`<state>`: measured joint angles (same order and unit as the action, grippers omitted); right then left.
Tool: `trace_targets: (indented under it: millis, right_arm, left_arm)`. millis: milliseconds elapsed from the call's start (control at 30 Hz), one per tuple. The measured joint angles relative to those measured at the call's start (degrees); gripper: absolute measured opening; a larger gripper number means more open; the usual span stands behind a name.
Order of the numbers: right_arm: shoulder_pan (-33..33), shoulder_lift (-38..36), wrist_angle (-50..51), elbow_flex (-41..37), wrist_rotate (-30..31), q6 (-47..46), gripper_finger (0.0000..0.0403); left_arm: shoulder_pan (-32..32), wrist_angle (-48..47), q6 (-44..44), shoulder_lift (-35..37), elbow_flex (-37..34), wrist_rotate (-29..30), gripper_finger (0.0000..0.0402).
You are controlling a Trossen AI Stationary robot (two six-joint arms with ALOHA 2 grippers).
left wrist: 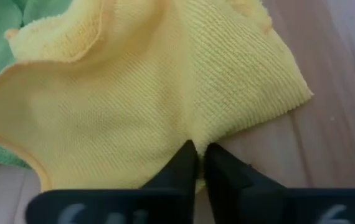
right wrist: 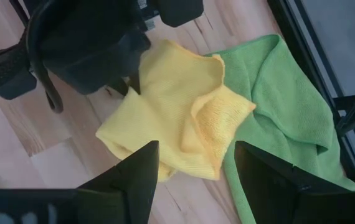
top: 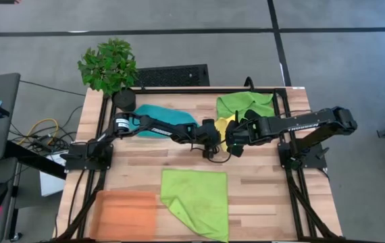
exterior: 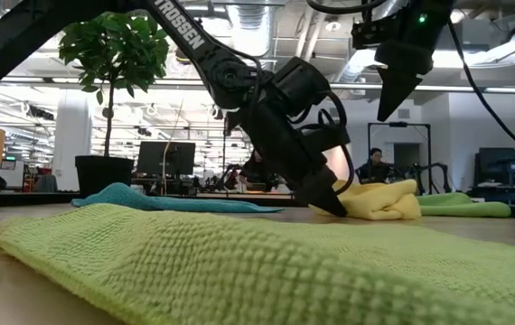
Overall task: Fold microfiber towels
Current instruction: Put the yellow towel into the orange bin
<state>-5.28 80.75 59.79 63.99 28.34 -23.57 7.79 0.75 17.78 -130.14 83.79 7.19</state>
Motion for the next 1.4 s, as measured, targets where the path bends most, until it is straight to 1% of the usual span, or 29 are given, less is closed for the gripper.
trace_targets:
  millis: [200, 467, 700, 900, 1033, 1167, 1267, 1400]
  right_arm:
    - [0.0, 0.0, 0.03, 0.0, -0.19, 0.0, 0.0234]
    - [0.0, 0.0, 1.9, -0.02, -1.24, 0.04, 0.0234]
    - [-2.37, 0.0, 2.78, -0.02, -1.29, 1.07, 0.0234]
    - [-6.04, 0.0, 2.1, -0.02, -0.55, 1.07, 0.0234]
    - [-8.65, 0.0, 0.88, -0.02, 0.28, 1.07, 0.0234]
    - [-11.56, 0.0, -0.91, -0.02, 0.35, 1.07, 0.0234]
    - [-13.49, 0.0, -3.17, -0.02, 0.5, 1.09, 0.0234]
    - [-15.67, 0.0, -5.5, -0.02, 2.84, 1.08, 0.0234]
  left_arm:
    - [-1.21, -5.48, -2.35, 1.54, -0.03, 0.74, 0.0003]
    - [-3.84, -21.48, -6.8, 7.66, -0.55, -0.22, 0.0001]
    - [-7.11, -29.58, -8.62, 11.41, -0.55, -0.01, 0.0]
    - [-10.31, -35.9, -12.15, 15.53, -0.46, 6.76, 0.0]
    - [-12.06, -40.3, -15.42, 18.53, -0.46, 7.53, 0.0]
    - [-14.67, -42.26, -18.17, 21.88, -1.66, 11.18, 0.0]
    - [-16.44, -44.92, -20.89, 24.48, -2.3, 11.86, 0.0]
    - [-18.72, -49.49, -25.13, 27.02, -2.45, 13.26, 0.0]
